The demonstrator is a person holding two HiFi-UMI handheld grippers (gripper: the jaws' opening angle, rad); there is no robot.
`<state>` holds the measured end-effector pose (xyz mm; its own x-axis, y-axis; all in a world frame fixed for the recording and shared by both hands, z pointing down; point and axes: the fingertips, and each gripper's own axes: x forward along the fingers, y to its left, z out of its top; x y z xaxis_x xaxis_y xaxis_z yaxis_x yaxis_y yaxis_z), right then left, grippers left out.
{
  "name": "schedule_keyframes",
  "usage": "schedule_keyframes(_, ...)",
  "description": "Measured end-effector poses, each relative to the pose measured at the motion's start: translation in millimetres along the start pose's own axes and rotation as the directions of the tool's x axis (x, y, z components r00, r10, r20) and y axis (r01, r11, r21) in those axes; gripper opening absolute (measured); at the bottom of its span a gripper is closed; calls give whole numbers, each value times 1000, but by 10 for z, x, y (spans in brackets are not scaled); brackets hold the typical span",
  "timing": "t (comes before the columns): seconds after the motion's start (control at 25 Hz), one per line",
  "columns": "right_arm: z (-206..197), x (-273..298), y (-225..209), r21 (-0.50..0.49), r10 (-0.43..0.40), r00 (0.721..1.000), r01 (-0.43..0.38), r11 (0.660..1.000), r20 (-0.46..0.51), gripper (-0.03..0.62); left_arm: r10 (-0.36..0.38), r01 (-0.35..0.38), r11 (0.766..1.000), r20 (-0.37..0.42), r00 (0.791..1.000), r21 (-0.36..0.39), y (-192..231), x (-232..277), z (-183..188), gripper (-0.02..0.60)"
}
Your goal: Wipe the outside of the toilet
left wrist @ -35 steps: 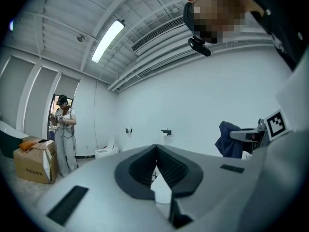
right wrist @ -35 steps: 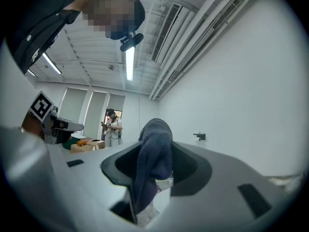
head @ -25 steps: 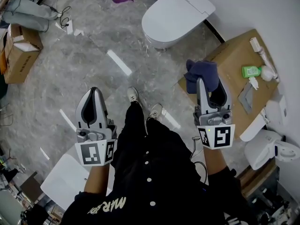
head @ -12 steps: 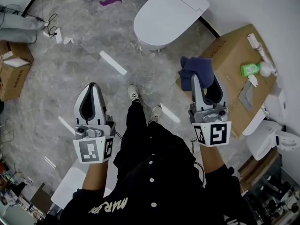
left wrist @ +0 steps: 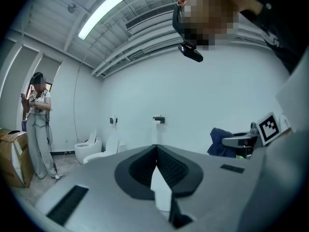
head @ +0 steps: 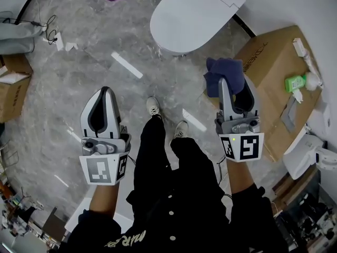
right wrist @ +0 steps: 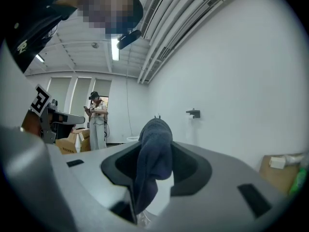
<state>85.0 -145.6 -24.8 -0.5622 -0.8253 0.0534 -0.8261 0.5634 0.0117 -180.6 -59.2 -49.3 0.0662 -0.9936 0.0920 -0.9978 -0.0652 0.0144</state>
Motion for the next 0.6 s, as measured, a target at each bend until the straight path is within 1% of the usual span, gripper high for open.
schedule_keyframes(0.16,-561,178,-23,-2,-17,1000,17,1000,-4,164,-16,15,1000,6,1000,18,84,225,-467,11)
schedule_keyframes(0.36,-1284,356,60,-18,-9,1000,9,1000,2,164,-32,31,999,22,999,32,170,413,-1122,11)
schedule_keyframes(0.6,-2019,487,167,-41,-4,999,6,999,40,164,-25,23,999,42,999,41,362,567,-1869,11)
